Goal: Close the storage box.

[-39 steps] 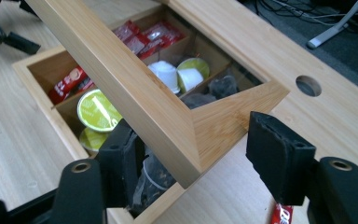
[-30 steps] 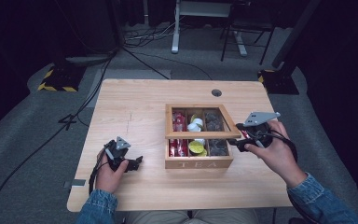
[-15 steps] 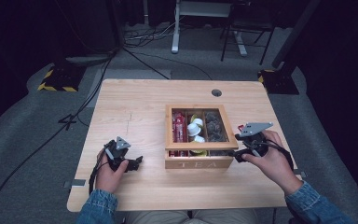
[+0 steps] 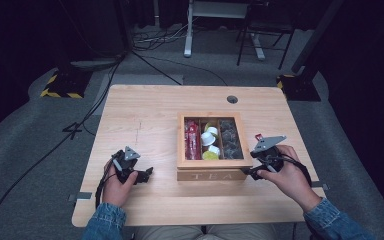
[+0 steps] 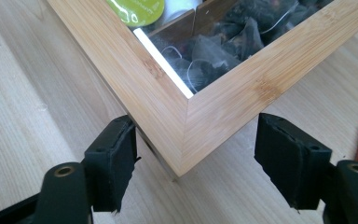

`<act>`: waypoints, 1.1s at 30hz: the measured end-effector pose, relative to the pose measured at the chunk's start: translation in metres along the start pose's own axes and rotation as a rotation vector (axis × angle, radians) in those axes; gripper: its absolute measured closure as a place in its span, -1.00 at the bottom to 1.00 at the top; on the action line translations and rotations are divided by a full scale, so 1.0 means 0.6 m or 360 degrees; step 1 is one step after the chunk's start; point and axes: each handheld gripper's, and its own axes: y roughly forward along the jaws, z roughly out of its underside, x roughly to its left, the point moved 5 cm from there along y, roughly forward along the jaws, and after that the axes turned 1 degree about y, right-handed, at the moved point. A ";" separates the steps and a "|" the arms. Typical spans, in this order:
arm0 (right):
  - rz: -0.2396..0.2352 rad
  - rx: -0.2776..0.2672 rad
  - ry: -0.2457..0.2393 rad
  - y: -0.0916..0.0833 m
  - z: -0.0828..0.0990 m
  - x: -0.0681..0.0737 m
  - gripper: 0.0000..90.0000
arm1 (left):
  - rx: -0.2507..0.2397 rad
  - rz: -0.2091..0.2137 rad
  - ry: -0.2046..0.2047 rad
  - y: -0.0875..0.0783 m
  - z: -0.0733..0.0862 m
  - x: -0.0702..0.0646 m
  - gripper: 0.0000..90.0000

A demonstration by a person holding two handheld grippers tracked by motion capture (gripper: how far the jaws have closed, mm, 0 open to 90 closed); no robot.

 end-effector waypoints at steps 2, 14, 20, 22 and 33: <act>-0.0010 0.0013 0.0004 0.002 0.002 0.001 -0.32 | 0.0000 0.0000 0.0000 0.000 0.000 0.000 -0.76; -0.0051 0.0059 0.0056 0.009 0.011 0.003 -0.25 | 0.0003 0.0005 -0.0003 0.000 0.000 0.000 -0.76; -0.0060 0.0008 0.0083 -0.001 0.007 0.003 -0.28 | 0.0003 0.0005 -0.0003 0.000 0.000 0.000 -0.76; -0.0085 -0.0043 0.0099 -0.008 0.002 0.001 -0.28 | 0.0003 0.0005 -0.0003 0.000 0.000 0.000 -0.76; 0.0035 -0.0333 0.0232 -0.071 -0.015 -0.054 -0.36 | 0.0004 0.0008 -0.0001 0.000 0.000 0.000 -0.76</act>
